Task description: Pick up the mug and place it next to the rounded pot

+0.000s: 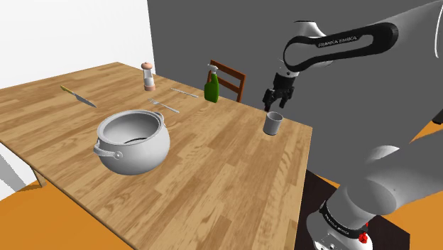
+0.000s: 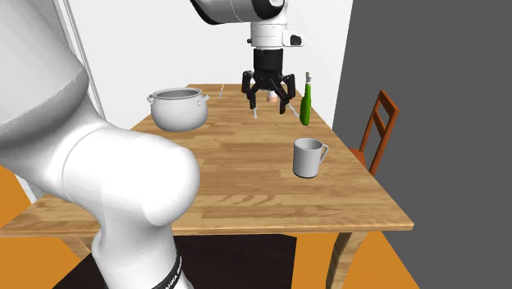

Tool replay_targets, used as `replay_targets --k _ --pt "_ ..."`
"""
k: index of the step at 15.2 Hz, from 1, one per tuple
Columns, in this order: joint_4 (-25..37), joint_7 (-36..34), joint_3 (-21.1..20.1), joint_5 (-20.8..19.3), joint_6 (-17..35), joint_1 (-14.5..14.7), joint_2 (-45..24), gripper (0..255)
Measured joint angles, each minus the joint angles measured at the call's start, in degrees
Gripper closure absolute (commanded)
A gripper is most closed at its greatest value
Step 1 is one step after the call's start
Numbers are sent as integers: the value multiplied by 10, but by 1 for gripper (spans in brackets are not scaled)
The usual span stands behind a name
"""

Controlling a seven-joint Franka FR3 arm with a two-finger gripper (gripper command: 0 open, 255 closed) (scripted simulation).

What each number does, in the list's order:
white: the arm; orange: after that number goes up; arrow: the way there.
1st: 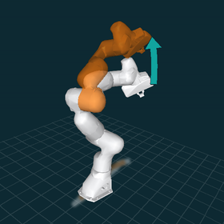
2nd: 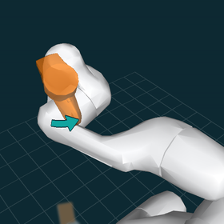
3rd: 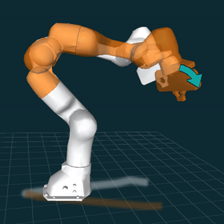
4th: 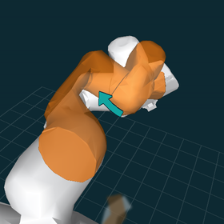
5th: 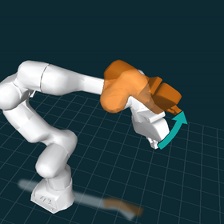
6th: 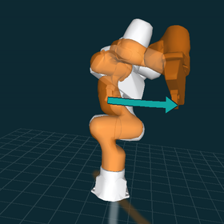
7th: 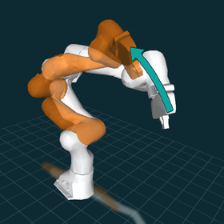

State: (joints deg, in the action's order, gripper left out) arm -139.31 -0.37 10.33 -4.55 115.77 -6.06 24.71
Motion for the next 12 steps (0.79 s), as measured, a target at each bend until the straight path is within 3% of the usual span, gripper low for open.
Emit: replay_targets --k 9,12 --pt "46 36 40 -18 117 -22 -177 0" --pt "51 43 45 -18 141 -26 -207 0"
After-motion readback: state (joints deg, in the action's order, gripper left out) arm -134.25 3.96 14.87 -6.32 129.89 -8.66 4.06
